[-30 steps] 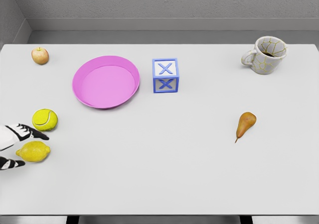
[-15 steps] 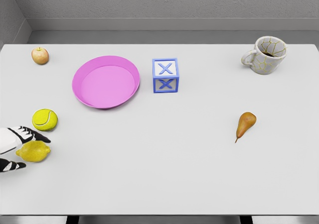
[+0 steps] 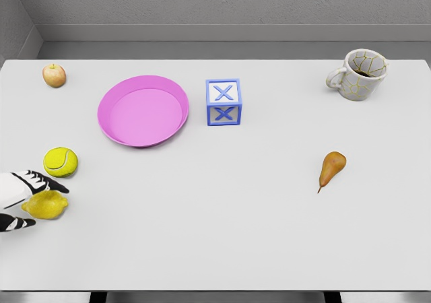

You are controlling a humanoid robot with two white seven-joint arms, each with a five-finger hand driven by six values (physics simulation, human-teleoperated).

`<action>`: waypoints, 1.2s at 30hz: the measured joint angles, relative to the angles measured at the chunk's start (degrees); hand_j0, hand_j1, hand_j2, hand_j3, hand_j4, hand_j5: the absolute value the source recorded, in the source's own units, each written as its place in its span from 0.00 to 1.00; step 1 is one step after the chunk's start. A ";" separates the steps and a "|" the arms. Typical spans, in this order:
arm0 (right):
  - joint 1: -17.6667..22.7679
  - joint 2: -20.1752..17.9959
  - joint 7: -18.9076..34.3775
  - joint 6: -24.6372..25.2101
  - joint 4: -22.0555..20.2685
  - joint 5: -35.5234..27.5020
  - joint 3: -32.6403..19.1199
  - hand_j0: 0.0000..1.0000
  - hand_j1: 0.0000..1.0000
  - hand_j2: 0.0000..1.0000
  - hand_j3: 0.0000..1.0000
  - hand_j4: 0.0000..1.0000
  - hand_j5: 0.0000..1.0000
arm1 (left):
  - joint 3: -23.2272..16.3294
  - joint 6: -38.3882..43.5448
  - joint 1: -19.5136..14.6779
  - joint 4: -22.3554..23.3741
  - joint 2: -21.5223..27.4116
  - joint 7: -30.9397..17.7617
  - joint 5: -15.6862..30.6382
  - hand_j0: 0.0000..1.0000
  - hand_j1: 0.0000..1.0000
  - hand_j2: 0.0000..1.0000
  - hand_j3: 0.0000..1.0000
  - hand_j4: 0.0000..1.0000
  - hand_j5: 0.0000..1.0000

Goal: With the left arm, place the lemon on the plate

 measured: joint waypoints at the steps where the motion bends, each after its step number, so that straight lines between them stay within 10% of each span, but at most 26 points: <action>1: 0.00 0.00 0.00 0.00 0.00 0.00 0.00 1.00 1.00 1.00 1.00 1.00 1.00 | -0.01 0.00 0.00 0.00 -0.10 0.00 -0.17 0.81 0.81 0.81 0.81 0.81 0.81; 36: 0.00 0.00 0.00 0.00 0.00 0.00 0.00 1.00 1.00 1.00 1.00 1.00 1.00 | -0.70 0.02 -0.88 1.13 -3.10 0.01 -8.60 0.80 0.80 0.80 0.80 0.80 0.80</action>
